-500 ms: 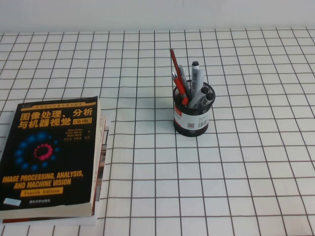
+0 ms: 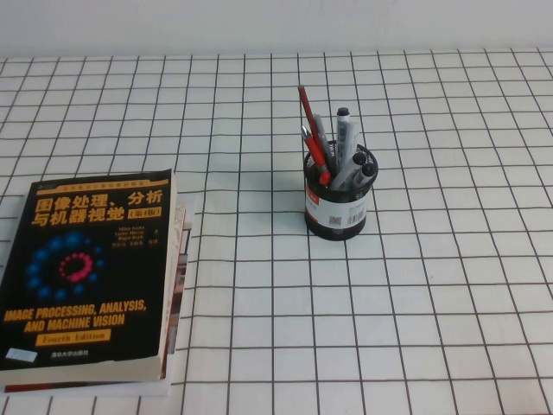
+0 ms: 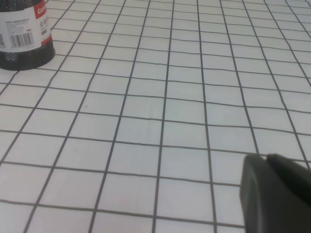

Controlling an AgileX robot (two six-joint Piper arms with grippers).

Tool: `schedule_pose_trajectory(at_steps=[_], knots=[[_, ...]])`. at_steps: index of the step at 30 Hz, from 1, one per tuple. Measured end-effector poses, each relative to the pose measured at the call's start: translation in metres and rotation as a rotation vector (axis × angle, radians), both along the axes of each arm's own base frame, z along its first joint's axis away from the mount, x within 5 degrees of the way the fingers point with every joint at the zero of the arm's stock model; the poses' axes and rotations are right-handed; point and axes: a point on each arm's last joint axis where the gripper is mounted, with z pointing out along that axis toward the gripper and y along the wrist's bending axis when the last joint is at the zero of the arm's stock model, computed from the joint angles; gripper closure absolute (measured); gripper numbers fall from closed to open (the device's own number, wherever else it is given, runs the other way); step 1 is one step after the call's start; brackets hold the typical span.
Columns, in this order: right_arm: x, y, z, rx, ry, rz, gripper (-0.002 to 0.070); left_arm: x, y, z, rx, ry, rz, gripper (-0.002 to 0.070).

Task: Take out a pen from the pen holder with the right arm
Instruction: 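Take a marker out of the pen holder and lay it on the table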

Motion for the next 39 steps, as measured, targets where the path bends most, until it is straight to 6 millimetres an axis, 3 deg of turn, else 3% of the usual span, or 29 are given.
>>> schedule_pose_trajectory(at_steps=[27,39], knots=[[0.001,0.000,0.003,0.019,-0.028,-0.003,0.0692,0.000,0.000,0.000,0.000,0.000,0.000,0.0679],[0.004,0.002,0.026,0.680,-0.202,-0.079,0.0692,0.000,0.000,0.000,0.000,0.000,0.000,0.0679]])
